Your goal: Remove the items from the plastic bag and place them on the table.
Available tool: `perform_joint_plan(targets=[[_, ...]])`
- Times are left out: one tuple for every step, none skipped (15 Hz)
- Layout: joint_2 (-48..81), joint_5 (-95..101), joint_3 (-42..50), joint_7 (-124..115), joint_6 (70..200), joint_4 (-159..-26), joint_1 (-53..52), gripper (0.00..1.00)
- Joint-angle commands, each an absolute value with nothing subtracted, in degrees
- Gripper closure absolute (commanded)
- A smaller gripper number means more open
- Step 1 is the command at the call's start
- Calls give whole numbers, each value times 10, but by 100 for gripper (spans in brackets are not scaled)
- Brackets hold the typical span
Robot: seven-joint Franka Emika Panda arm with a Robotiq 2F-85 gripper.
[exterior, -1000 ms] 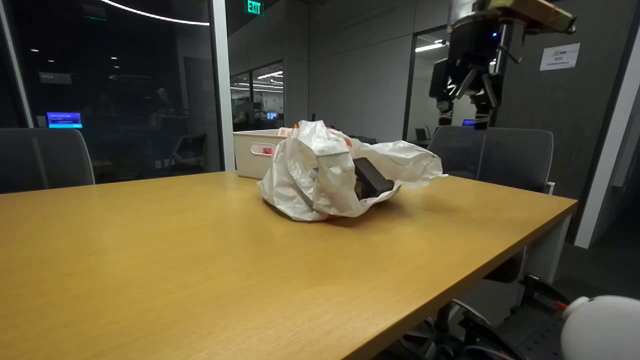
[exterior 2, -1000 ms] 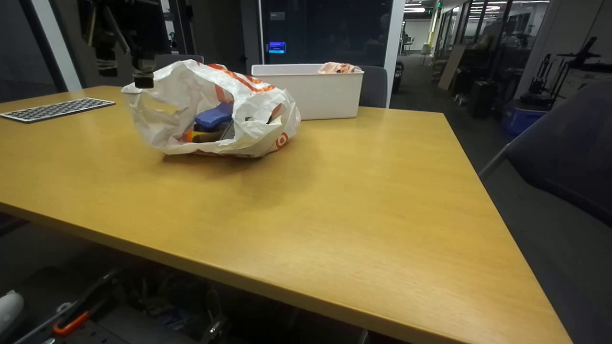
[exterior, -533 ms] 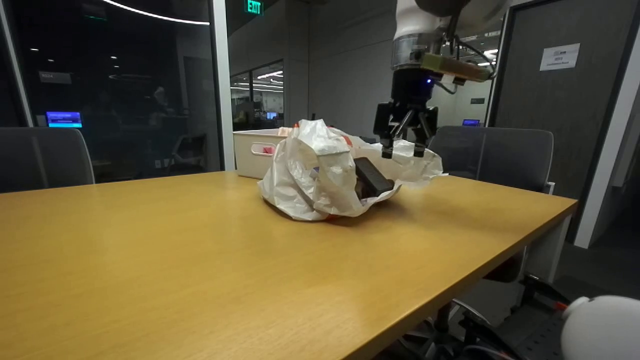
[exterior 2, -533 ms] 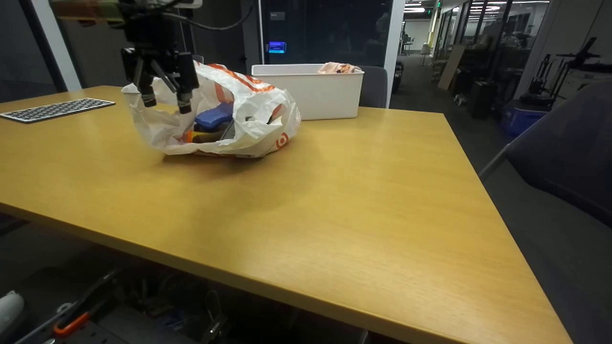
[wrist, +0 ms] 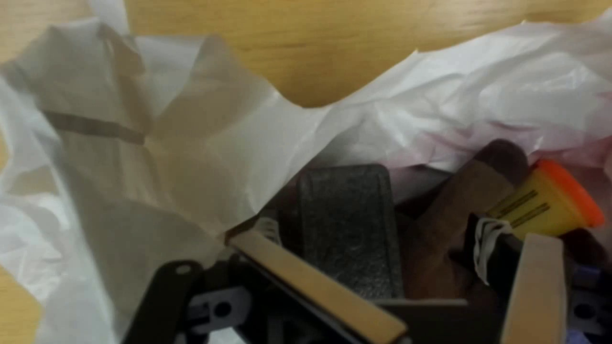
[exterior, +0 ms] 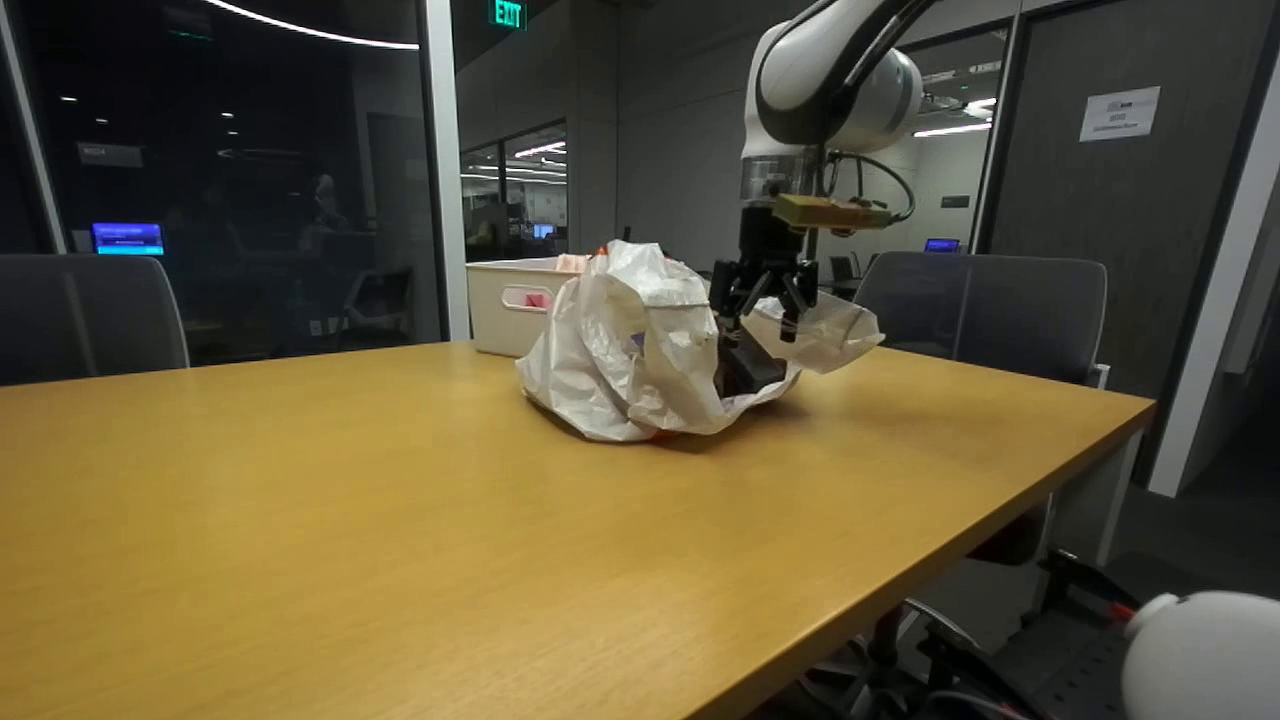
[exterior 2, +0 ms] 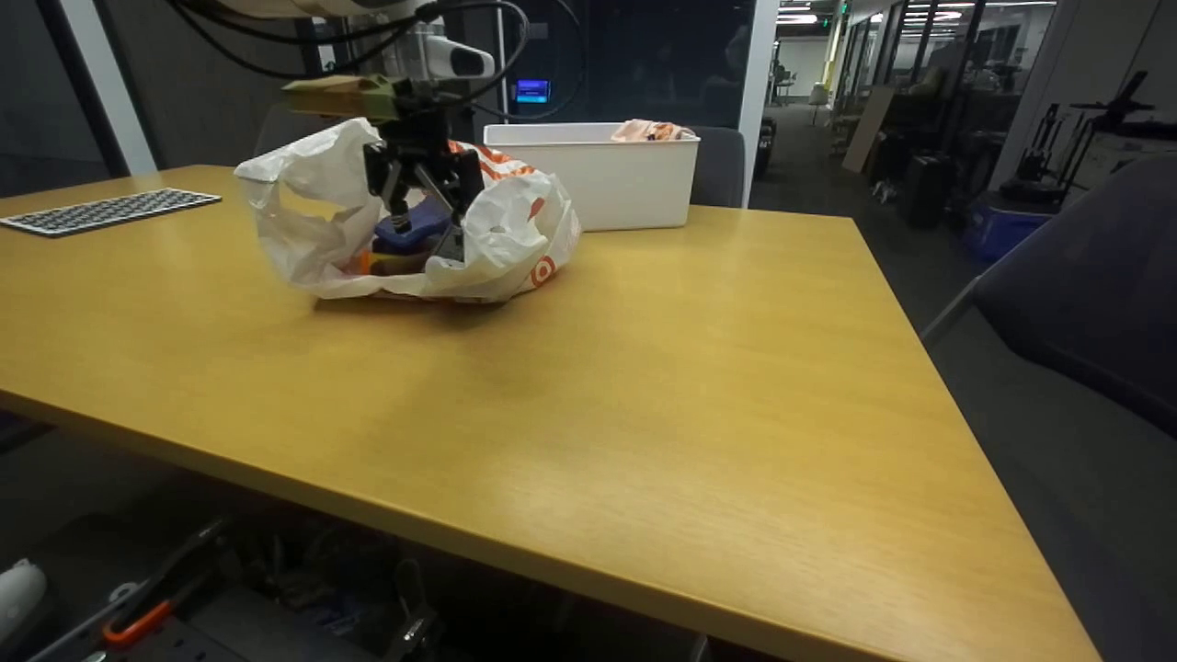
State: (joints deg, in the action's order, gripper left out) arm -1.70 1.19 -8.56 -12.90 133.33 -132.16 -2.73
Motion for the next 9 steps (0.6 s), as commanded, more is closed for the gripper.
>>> perform_joint_plan(targets=[[58,30,-67,-131,1353,-1258,-34,0],[70,34,-63,-135,1358,-1253,-36,0],[81,33,-60,-135,1362,-1250,-38,0],[88,36,-57,-135,1368,-1250,-39,0],[93,34,-54,-130,1372,-1251,-40,25],[93,31,-53,-127,1370,-1253,-41,28],[89,33,-52,-129,1368,-1257,-43,34],[83,42,-49,-141,1359,-1260,-46,42],[74,41,-50,-142,1351,-1263,-49,51]])
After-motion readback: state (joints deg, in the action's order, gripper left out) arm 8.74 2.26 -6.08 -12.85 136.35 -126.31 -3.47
